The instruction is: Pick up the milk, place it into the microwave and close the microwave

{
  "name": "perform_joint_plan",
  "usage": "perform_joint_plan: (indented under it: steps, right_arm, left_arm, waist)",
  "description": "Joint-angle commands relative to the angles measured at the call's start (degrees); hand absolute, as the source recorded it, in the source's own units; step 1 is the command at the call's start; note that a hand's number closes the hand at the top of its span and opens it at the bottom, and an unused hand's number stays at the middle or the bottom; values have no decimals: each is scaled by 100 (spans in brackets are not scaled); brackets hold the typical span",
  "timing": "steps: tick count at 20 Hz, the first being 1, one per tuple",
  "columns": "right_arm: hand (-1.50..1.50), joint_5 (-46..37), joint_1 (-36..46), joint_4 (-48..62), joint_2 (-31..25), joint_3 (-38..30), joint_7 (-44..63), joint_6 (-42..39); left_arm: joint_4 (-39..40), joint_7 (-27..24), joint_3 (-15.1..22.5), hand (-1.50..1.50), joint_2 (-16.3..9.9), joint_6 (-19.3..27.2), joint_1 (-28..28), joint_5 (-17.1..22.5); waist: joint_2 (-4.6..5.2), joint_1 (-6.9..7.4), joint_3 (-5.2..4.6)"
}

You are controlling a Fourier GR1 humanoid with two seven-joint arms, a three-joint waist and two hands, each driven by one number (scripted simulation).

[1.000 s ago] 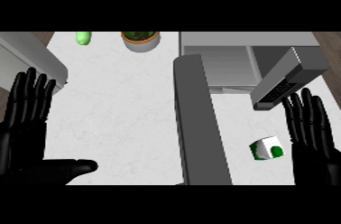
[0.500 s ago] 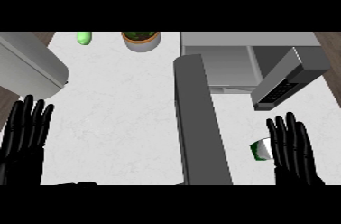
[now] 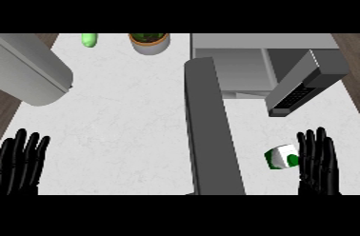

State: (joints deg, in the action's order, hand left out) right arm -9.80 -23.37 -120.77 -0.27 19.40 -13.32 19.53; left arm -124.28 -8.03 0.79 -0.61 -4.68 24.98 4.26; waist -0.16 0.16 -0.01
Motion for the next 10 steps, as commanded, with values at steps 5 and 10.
perform_joint_plan:
  steps: [5,10]
  right_arm:
    - [-150,108,426,947,-26,-678,-559,392]
    - [-150,626,627,1648,-45,-1130,-1026,233]
  left_arm:
    - [-31,-260,66,-150,59,-9,322,-88]
    - [-137,-804,534,-150,60,64,986,-254]
  waist:
    - [12,3,2]
    - [10,24,3]
